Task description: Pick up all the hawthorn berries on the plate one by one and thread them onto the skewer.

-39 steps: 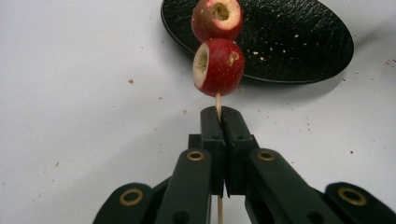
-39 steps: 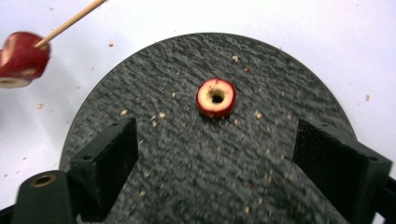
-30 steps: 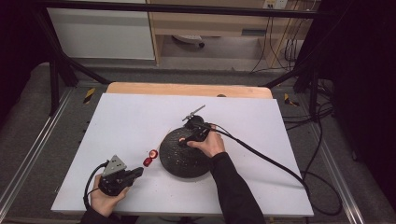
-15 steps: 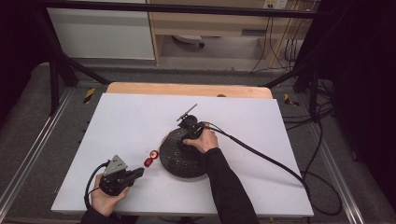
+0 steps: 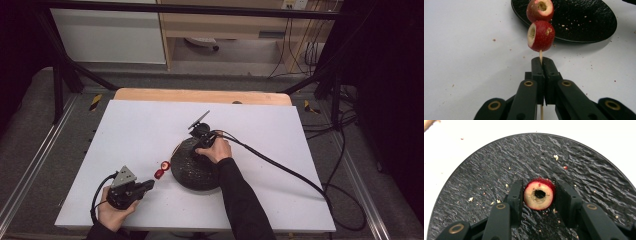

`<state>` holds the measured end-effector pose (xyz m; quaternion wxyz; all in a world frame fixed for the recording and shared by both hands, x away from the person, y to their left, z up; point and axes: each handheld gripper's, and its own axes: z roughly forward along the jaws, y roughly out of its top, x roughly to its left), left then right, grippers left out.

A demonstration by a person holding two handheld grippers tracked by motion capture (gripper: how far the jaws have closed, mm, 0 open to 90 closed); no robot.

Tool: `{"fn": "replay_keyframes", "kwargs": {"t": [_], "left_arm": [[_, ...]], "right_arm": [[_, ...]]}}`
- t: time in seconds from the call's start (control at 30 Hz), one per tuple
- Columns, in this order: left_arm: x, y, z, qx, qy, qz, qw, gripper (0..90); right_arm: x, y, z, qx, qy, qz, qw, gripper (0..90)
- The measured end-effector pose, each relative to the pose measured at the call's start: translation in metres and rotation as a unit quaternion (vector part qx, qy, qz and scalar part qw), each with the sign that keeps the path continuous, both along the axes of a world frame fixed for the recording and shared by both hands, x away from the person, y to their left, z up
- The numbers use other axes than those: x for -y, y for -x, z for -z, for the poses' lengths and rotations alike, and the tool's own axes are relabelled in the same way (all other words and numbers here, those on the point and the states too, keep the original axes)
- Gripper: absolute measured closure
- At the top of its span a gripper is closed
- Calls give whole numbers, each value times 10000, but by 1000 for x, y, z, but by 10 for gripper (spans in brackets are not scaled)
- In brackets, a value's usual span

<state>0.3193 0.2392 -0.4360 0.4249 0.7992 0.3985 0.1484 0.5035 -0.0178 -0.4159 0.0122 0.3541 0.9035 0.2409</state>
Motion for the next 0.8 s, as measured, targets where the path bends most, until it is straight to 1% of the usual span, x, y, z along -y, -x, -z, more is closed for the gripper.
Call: {"fn": "replay_keyframes", "kwargs": {"t": [0.13,0.2,0.5,0.53,0.63,0.7,0.73,0.8], "left_arm": [[0,0,0,2,0,5,10000,882],[0,0,0,1,2,3,10000,882],[1,0,0,9,0,38,10000,882],[1,1,0,12,4,39,10000,882],[1,1,0,26,11,40,10000,882],[2,1,0,32,11,32,10000,882],[2,1,0,33,32,28,10000,882],[2,2,0,34,59,33,10000,882]], "right_arm": [[0,1,-1,-19,-17,59,10000,605],[1,1,-3,12,-73,50,10000,606],[6,8,-19,69,-218,142,9996,607],[7,9,-21,81,-224,114,9997,607],[10,12,-26,104,-301,159,9994,608],[12,15,-28,103,-378,241,9989,608],[13,16,-29,136,-407,235,9988,608],[17,20,-32,162,-540,278,9980,608]]}}
